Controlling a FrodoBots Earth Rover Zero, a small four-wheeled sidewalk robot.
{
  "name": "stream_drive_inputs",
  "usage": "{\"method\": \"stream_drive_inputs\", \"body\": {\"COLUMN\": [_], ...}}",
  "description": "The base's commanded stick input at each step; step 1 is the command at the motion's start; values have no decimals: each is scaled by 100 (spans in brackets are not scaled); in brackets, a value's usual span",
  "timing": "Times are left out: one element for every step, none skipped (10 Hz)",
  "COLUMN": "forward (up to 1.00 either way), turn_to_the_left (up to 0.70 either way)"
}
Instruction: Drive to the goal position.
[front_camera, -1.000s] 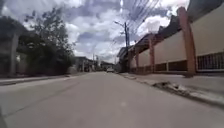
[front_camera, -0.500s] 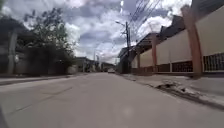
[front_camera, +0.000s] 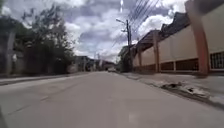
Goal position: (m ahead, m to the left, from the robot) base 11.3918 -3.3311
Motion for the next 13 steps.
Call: {"method": "stream_drive_inputs", "body": {"forward": [50,50,50,50,50,50,50,50,50,50,50,50,50], "turn_to_the_left": [0,0,0,0,0,0,0,0,0,0,0,0,0]}}
